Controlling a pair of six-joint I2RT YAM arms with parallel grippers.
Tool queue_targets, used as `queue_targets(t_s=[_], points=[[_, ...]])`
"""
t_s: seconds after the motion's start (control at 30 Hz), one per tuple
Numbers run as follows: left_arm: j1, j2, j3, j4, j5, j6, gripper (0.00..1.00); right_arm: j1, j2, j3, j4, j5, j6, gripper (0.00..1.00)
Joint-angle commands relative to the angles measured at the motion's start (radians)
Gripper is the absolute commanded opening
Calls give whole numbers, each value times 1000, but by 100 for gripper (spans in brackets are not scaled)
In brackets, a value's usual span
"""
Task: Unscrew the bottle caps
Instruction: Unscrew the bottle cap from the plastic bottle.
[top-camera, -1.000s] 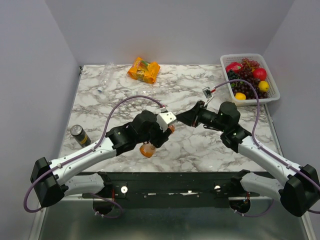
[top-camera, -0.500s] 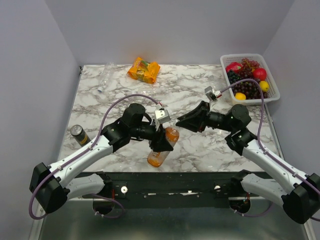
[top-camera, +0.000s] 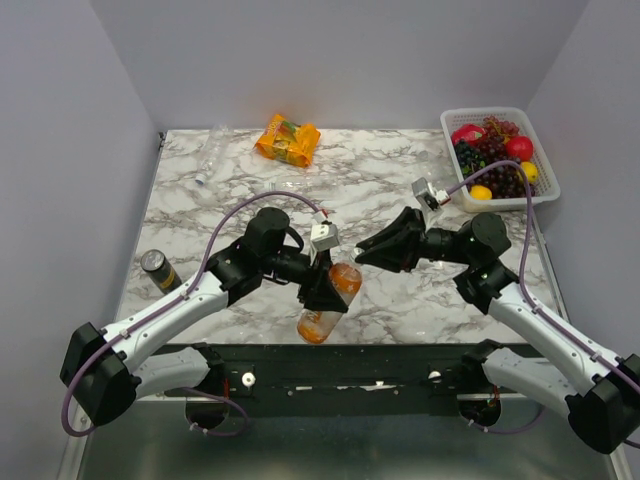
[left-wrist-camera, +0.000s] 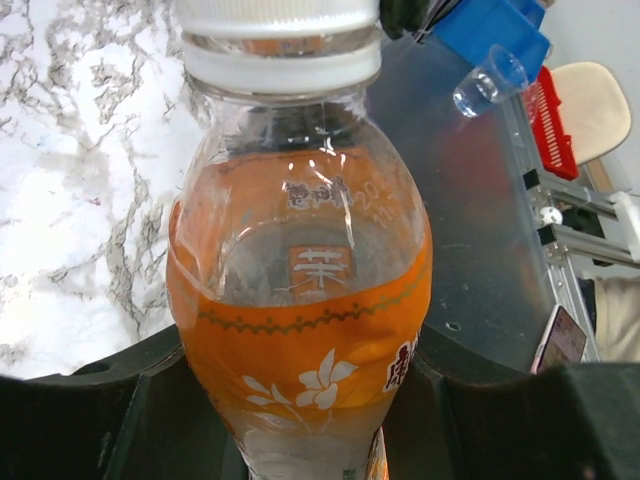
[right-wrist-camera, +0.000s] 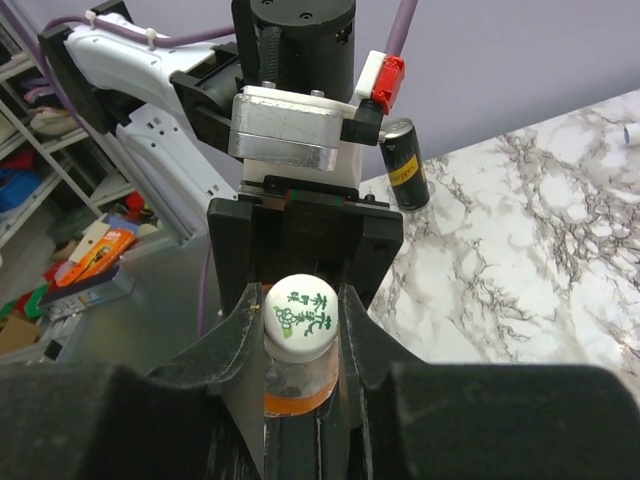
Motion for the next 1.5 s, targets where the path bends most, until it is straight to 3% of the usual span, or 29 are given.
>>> queue_targets(t_s=[0.0, 0.13, 0.27, 0.5, 0.6, 0.67, 0.77, 0.9, 1.47], points=[[-13, 0, 79, 2, -88, 86, 39, 18, 1, -12, -178, 38, -94, 45], [-16, 0, 87, -50, -237, 109, 39, -7, -34, 6, -293, 114, -152, 79], [-15, -9, 88, -76, -340, 118, 39, -44, -91, -8, -357, 163, -157, 88], [-30, -34, 92, -122, -581, 132, 38, -46, -149, 15, -461, 294, -142, 89], [-71, -34, 102, -170, -743, 156, 38, -46, -142, 66, -611, 492, -103, 87], [-125, -31, 110, -205, -923, 176, 38, -46, -142, 93, -647, 584, -58, 84], [-171, -22, 112, -234, -1117, 192, 38, -44, -155, 83, -634, 615, 33, 78], [-189, -6, 116, -237, -1150, 177, 38, -28, -160, 46, -482, 609, 113, 72], [-222, 31, 121, -253, -1158, 186, 38, 94, 1, 83, -356, 605, 194, 69]])
